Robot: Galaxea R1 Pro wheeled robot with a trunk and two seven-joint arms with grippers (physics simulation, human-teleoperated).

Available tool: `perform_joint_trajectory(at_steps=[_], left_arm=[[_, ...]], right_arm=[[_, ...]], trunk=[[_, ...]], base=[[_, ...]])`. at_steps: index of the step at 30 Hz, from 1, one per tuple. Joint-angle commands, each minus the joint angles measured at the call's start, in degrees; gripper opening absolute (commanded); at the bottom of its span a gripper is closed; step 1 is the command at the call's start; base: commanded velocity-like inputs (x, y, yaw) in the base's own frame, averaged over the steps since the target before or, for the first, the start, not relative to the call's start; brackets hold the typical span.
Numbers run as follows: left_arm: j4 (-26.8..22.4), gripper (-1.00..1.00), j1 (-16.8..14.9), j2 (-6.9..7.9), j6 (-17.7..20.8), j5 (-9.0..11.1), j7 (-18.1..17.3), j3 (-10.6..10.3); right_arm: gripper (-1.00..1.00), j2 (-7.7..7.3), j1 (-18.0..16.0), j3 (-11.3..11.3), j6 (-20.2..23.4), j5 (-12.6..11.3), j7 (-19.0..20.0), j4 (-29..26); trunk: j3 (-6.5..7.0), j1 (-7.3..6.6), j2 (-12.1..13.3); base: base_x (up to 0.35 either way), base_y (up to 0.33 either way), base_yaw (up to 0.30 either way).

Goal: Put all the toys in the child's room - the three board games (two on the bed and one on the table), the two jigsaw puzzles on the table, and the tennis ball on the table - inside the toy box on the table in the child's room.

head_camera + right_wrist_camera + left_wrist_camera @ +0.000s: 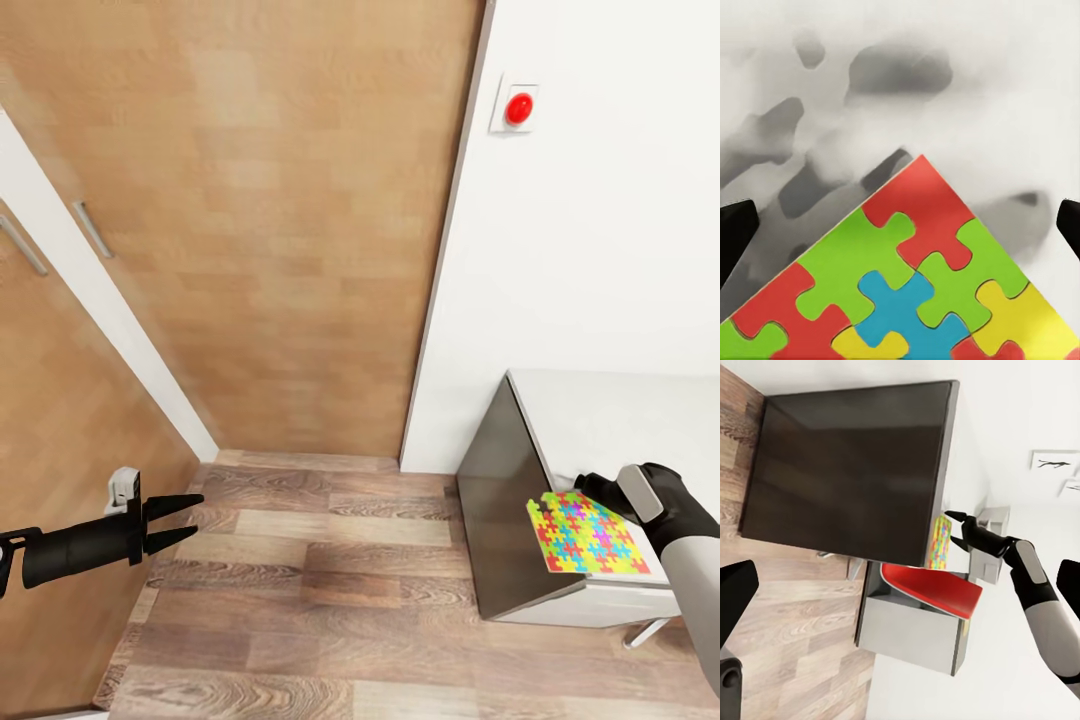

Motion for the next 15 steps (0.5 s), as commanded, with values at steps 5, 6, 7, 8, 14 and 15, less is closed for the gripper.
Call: perform_joint_trajectory(at_steps=[5, 6, 7, 8, 14, 15], left_arm=[[0.04, 1.0, -0.08, 0.04, 0.03, -0.49, -0.59, -0.1], [0.04, 1.0, -0.08, 0.04, 0.03, -0.49, -0.59, -0.1], [0.04, 1.0, -0.08, 0.04, 0.03, -0.49, -0.59, -0.1], [0.04, 1.0, -0.08, 0.04, 0.03, -0.49, -0.59, -0.12], [0.04, 1.0, -0.08, 0.04, 0.03, -0.49, -0.59, -0.1], [0.04, 1.0, -0.08, 0.04, 0.03, -0.49, -0.59, -0.1]], right_arm=[[1.0, -0.08, 0.03, -0.13, 0.19, -1.54, -0.41, 0.55], [1.0, -0.09, 0.03, -0.18, 0.19, -1.58, -0.39, 0.52], [1.0, -0.1, 0.03, -0.22, 0.19, -1.63, -0.36, 0.46], [1.0, -0.12, 0.03, -0.28, 0.22, -1.71, -0.24, 0.27], [1.0, -0.24, 0.03, -0.47, 0.27, -1.88, 0.91, -0.24], [1.0, -0.27, 0.03, -0.48, 0.27, -1.89, 1.23, -0.31]], trunk=[[0.33, 0.05, -0.08], [0.42, 0.05, -0.08], [0.5, 0.05, -0.08], [0.59, 0.05, -0.08], [1.13, 0.05, -0.08], [1.22, 0.05, -0.08]], base=[[0.0, 0.0, -0.012], [0.0, 0.0, -0.038], [0.0, 0.0, -0.044], [0.0, 0.0, -0.052], [0.0, 0.0, -0.06], [0.0, 0.0, -0.064]])
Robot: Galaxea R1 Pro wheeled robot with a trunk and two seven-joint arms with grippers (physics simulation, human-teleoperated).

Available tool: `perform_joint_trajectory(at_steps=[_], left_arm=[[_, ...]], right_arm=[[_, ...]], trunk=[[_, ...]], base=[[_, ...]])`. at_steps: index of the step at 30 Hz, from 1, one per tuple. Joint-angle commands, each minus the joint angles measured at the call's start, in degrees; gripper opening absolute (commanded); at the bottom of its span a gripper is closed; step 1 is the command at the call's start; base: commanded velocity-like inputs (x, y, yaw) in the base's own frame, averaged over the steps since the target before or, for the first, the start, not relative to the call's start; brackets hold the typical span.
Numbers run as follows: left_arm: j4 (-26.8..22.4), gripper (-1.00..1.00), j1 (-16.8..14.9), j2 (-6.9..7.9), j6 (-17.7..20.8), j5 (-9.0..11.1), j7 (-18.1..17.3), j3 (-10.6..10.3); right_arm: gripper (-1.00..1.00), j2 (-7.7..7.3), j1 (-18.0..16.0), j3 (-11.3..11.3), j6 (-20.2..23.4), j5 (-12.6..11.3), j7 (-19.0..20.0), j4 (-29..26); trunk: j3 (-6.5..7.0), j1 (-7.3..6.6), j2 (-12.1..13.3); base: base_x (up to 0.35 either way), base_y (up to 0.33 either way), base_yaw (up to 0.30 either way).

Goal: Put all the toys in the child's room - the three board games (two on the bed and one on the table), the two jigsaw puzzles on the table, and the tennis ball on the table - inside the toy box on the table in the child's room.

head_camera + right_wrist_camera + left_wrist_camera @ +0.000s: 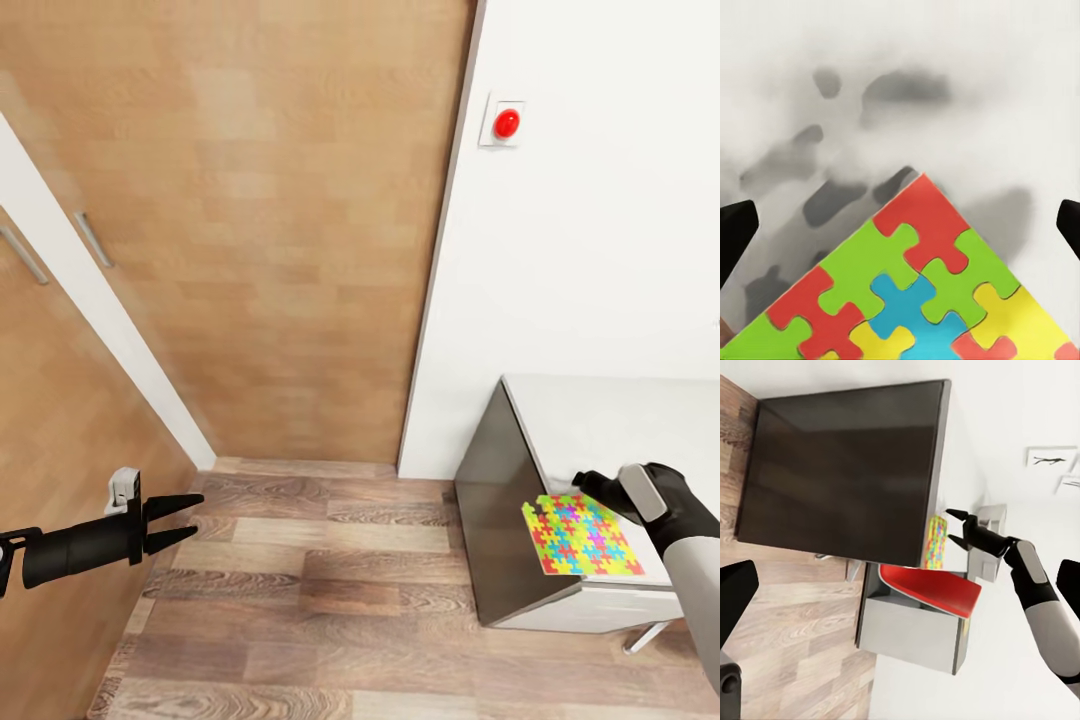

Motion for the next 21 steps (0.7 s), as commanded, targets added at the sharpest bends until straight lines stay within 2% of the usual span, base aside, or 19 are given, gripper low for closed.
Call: perform_joint_trajectory(at_steps=[1, 6, 17, 21], left_arm=[[0.04, 1.0, -0.07, 0.05, 0.04, -0.5, -0.59, -0.11], [0.04, 1.0, -0.07, 0.05, 0.02, -0.49, -0.59, -0.15], [0.04, 1.0, -0.07, 0.05, 0.02, -0.49, -0.59, -0.13], [0.04, 1.0, -0.07, 0.05, -0.01, -0.48, -0.59, -0.16]], right_arm=[[1.0, -0.03, -0.02, -0.07, 0.19, -0.61, -0.15, -0.23], [1.0, -0.07, 0.39, -0.11, 0.57, -0.64, 1.7, -3.33], [1.0, -0.12, 1.84, -0.17, 1.42, -0.86, 2.27, -8.15], [1.0, -0.54, 3.19, -1.59, 4.11, -0.97, 2.57, -11.88]], trunk=[[-0.01, 0.04, -0.1], [0.44, 0.04, -0.1], [1.43, 0.04, -0.1], [1.79, 0.04, -0.1]], base=[[0.0, 0.0, -0.064], [0.0, 0.0, -0.064], [0.0, 0.0, -0.062], [0.0, 0.0, -0.064]])
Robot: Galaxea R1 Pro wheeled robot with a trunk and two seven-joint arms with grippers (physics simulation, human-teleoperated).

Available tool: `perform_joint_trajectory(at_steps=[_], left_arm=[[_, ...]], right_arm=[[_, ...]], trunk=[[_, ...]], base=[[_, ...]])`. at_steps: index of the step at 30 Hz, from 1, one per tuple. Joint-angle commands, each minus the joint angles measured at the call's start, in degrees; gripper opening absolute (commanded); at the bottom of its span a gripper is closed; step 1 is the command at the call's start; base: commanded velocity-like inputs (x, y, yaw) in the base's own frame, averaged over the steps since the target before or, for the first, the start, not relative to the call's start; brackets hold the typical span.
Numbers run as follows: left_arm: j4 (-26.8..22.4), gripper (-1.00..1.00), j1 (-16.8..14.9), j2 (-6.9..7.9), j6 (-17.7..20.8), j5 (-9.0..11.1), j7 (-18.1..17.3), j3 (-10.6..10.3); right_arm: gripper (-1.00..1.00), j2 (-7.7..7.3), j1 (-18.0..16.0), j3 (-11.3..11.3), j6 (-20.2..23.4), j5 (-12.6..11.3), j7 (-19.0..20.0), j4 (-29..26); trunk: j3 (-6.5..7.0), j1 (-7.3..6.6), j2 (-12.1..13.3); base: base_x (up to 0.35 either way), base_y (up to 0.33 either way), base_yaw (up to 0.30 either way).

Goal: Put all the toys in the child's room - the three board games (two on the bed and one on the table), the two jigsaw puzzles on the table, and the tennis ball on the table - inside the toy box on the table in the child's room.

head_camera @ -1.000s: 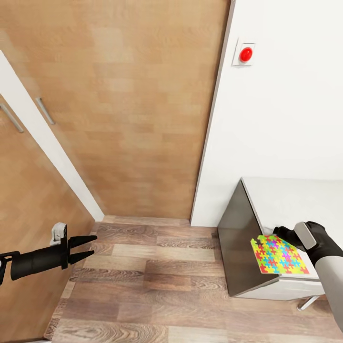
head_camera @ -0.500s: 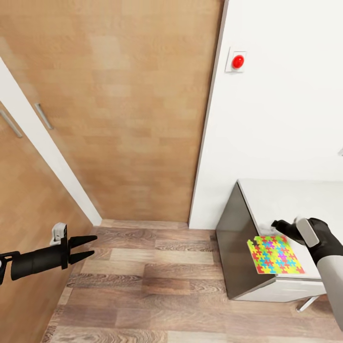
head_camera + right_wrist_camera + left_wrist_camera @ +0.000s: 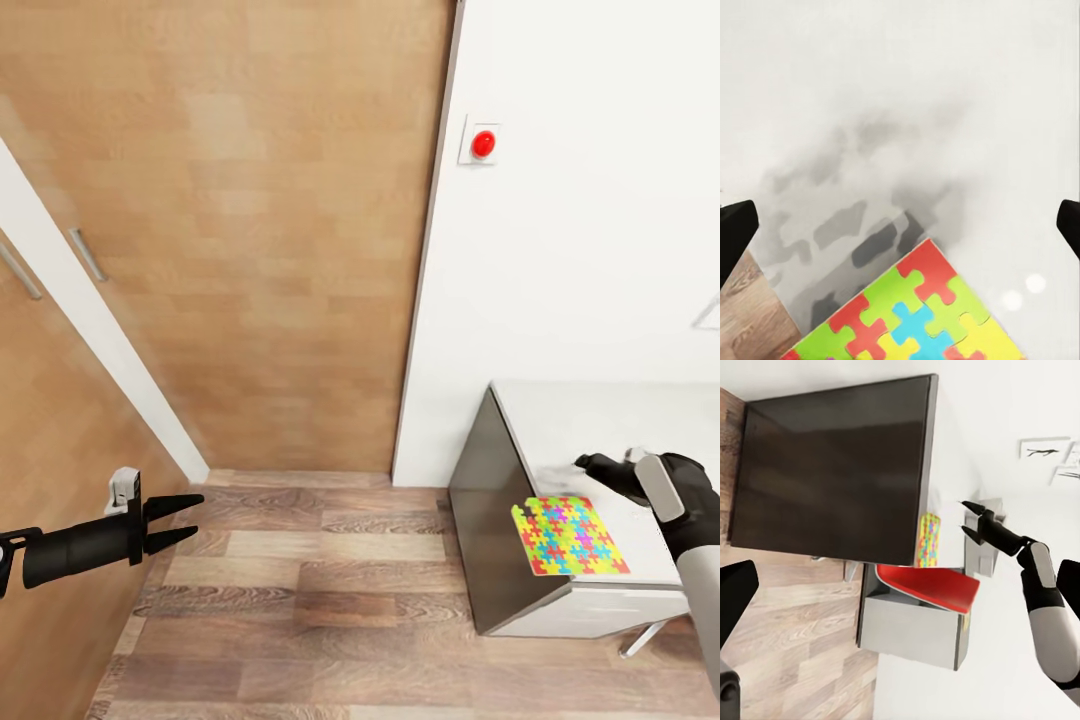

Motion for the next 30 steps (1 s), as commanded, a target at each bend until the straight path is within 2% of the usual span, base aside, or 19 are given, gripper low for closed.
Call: perform_joint_trajectory(at_steps=[1, 4, 5, 10, 11, 15, 23, 24, 27, 30], left_arm=[[0.04, 1.0, -0.08, 0.05, 0.03, -0.48, -0.59, -0.1], [0.04, 1.0, -0.08, 0.01, 0.01, -0.48, -0.59, -0.11], [0.04, 1.0, -0.08, -0.01, 0.01, -0.5, -0.59, -0.11], [0.04, 1.0, -0.08, -0.18, 0.0, -0.66, -0.59, -0.11], [0.04, 1.0, -0.08, -0.25, 0.0, -0.98, -0.59, -0.11], [0.03, 1.0, -0.08, -0.47, -0.01, -2.07, -0.59, -0.07], [0.01, 1.0, -0.08, -1.52, 0.0, -3.64, -0.59, -0.01], [0.0, 1.0, -0.08, -1.65, 0.0, -3.77, -0.59, -0.01], [0.02, 1.0, -0.08, -1.77, 0.0, -3.88, -0.59, -0.02], [0.03, 1.0, -0.08, -1.86, -0.04, -3.94, -0.59, -0.02]], right_arm=[[1.0, -0.15, 1.11, -1.4, 1.86, -0.81, -0.12, -2.59], [1.0, -0.23, 3.35, -4.02, 4.44, -1.4, 0.69, -7.53], [1.0, -0.2, 4.96, -5.82, 6.25, -1.95, 1.34, -11.42], [1.0, -0.09, 9.01, -9.52, 12.27, -4.3, 3.48, -21.52], [1.0, -0.06, 10.66, -10.7, 14.77, -5.91, 4.77, -25.06], [1.0, -0.07, 14.49, -12.67, 17.48, -10.31, 8.37, -30.62], [1.0, -0.07, 24.51, -15.21, 18.34, -21.44, 18.22, -37.19], [1.0, -0.04, 26.99, -15.66, 18.34, -23.87, 21.23, -38.02], [1.0, 0.09, 30.62, -16.42, 18.34, -26.72, 26.38, -38.74], [1.0, 0.48, 33.83, -17.06, 18.34, -28.29, 32.12, -39.09]], trunk=[[-0.01, 0.04, -0.1], [0.26, 0.04, -0.1], [0.35, 0.04, -0.1], [0.8, 0.04, -0.1], [0.89, 0.04, -0.1], [1.25, 0.04, -0.1], [1.97, 0.04, -0.1], [2.06, 0.04, -0.1], [2.33, 0.04, -0.1], [2.6, 0.04, -0.1]], base=[[0.0, 0.0, -0.066], [0.0, 0.0, -0.066], [0.0, 0.0, -0.067], [0.0, 0.0, -0.067], [0.0, 0.0, -0.067], [0.0, 0.0, -0.067], [0.0, 0.0, -0.065], [0.0, 0.0, -0.041], [0.0, 0.0, -0.027], [0.0, 0.0, -0.014]])
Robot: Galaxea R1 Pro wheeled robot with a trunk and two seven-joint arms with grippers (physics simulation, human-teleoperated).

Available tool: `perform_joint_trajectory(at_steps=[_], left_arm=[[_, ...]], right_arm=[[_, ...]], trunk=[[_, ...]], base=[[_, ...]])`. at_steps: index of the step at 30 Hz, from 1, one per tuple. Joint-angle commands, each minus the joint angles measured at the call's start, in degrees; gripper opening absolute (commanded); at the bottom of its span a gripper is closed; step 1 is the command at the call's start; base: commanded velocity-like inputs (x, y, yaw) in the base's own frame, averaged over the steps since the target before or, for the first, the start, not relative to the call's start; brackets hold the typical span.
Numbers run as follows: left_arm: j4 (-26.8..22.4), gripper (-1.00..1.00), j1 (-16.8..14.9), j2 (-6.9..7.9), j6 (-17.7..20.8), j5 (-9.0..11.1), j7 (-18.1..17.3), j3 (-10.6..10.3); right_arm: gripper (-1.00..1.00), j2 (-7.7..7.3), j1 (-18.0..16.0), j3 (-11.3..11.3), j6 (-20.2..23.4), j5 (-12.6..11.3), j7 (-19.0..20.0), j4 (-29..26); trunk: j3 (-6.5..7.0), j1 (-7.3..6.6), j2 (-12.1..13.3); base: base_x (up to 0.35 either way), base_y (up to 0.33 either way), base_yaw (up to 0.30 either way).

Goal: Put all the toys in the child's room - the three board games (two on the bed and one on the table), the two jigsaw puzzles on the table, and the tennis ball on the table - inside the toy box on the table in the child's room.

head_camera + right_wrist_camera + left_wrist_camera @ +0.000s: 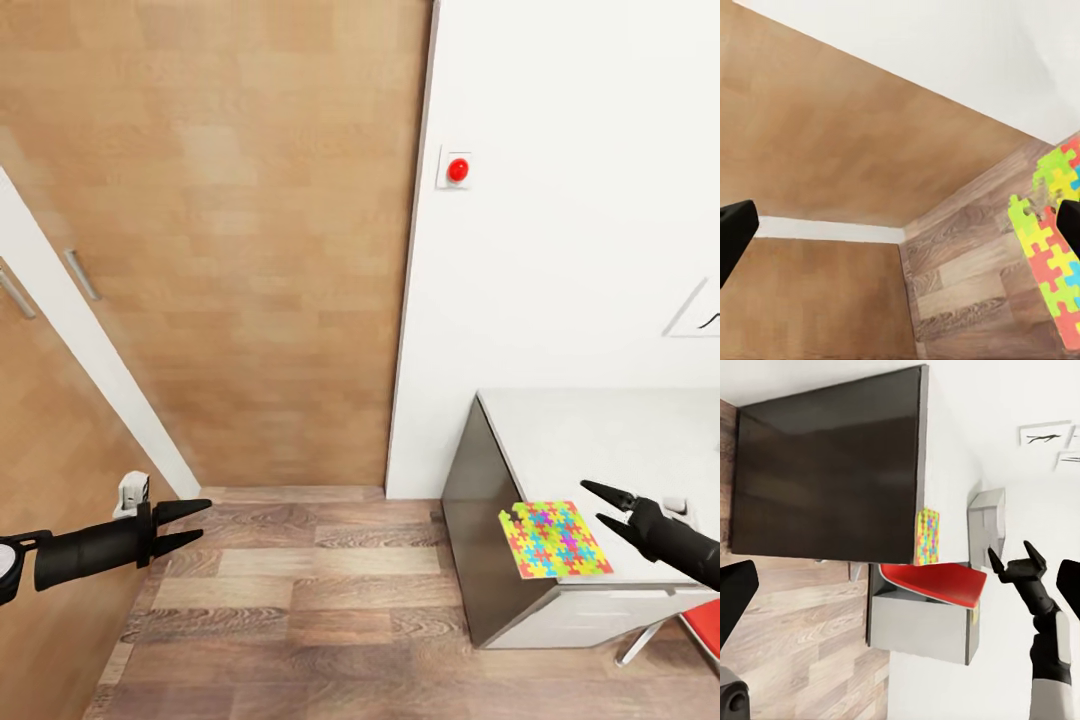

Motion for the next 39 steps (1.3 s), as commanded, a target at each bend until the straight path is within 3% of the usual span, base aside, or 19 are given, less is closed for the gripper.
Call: perform_joint_trajectory(at_steps=[1, 4, 7, 10, 12, 15, 19, 23, 29, 39], left_arm=[[0.04, 1.0, -0.06, 0.02, 0.02, -0.51, -0.59, -0.09], [0.04, 1.0, -0.06, -0.22, -0.17, -0.59, -0.54, -0.14], [0.04, 1.0, -0.06, -0.68, -0.37, -0.73, -0.52, -0.15], [0.04, 1.0, -0.06, -1.56, -0.53, -1.9, -0.51, -0.12], [0.0, 1.0, -0.06, -2.04, -0.58, -3.78, -0.53, 0.01], [-0.03, 1.0, -0.06, -2.48, -0.67, -5.9, -0.57, 0.29], [-0.04, 1.0, -0.06, -2.68, -0.7, -6.87, -0.58, 0.44], [-0.01, 1.0, -0.06, -3.0, -0.9, -7.29, -0.53, 0.29], [-0.01, 1.0, -0.06, -4.93, -1.96, -7.53, -0.57, 0.3], [-0.04, 1.0, -0.06, -5.67, -2.27, -7.59, -0.59, 0.39]], right_arm=[[1.0, 0.22, 0.91, -0.25, 0.25, 0.27, 2.63, -0.04], [1.0, 1.57, 3.94, -0.63, -0.69, -0.34, 9.83, -0.08], [1.0, 2.47, 5.42, -0.81, -2.36, -0.53, 14.07, -0.16], [1.0, 3.01, 6.59, -0.92, -3.59, -0.68, 18.52, -0.4], [1.0, 3.18, 7.02, -0.84, -4.05, -0.73, 21.2, -0.49], [1.0, 3.37, 7.29, -0.66, -4.53, -0.76, 23.4, -0.5], [1.0, 3.57, 7.4, -0.59, -4.65, -0.87, 24.52, -0.69], [1.0, 3.72, 7.5, -0.69, -4.59, -1.02, 26.53, -2.48], [1.0, 4.19, 7.55, -0.6, -4.96, -0.78, 31.42, -4.56], [1.0, 4.15, 7.49, -1.53, -5.04, -0.7, 33.01, -5.06]], trunk=[[-0.01, 0.04, -0.1], [0.26, 0.04, -0.1], [0.53, 0.04, -0.1], [0.81, 0.04, -0.1], [0.99, 0.04, -0.1], [1.27, 0.04, -0.1], [1.64, 0.04, -0.1], [2.01, 0.04, -0.1], [2.57, 0.04, -0.1], [3.26, 0.04, -0.1]], base=[[0.0, 0.0, -0.009], [0.0, 0.0, -0.005], [0.0, 0.0, -0.002], [0.0, 0.0, 0.0], [0.0, 0.0, 0.0], [0.0, 0.0, 0.0], [0.0, 0.0, 0.0], [0.0, 0.0, 0.0], [0.0, 0.0, 0.0], [0.0, 0.0, 0.0]])
